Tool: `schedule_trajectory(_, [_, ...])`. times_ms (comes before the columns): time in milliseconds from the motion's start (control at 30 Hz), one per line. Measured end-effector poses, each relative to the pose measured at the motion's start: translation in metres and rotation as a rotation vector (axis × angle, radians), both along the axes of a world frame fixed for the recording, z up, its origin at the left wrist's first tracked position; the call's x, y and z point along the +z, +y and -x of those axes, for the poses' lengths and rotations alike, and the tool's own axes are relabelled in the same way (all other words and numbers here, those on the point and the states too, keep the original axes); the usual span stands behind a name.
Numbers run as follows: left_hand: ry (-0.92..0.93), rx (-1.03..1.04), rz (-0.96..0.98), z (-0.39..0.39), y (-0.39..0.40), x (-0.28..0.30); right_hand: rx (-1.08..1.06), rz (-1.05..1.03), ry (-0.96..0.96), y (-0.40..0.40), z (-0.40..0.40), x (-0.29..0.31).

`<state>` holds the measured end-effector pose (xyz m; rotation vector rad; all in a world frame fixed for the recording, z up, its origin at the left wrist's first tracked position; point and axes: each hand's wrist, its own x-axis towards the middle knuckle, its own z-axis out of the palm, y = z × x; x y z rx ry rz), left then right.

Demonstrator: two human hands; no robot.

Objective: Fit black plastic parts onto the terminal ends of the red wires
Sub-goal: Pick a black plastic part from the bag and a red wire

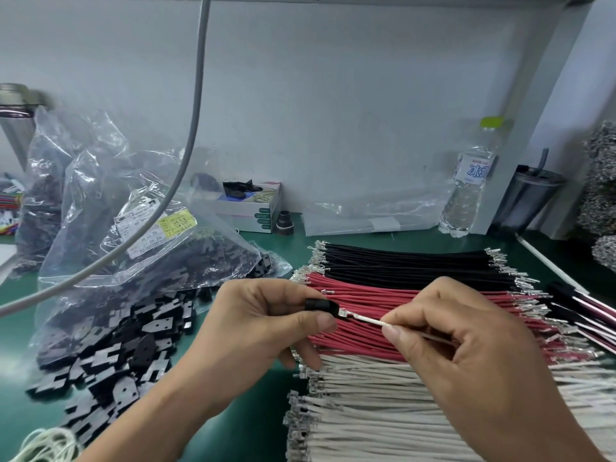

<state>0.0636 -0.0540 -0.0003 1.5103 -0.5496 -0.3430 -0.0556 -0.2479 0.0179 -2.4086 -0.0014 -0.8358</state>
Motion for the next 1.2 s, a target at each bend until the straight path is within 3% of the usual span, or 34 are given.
schedule_trajectory(333, [-0.013,0.005,0.016,0.003,-0.003,0.001,-0.074,0.163,-0.181,0.004,-0.001,-0.01])
schedule_trajectory(667, [-0.012,-0.028,0.023,0.008,-0.003,0.003,-0.092,0.248,-0.234,0.002,-0.003,-0.012])
schedule_trajectory(833, [-0.092,-0.104,-0.079,0.009,-0.001,0.002,0.081,-0.07,-0.15,0.004,-0.008,-0.019])
schedule_trajectory(1100, [-0.138,-0.11,-0.144,0.01,-0.003,0.004,0.071,0.0,-0.135,-0.001,-0.007,-0.021])
schedule_trajectory(1200, [-0.147,-0.124,-0.126,0.013,-0.003,0.004,0.05,0.118,-0.183,0.003,-0.009,-0.024])
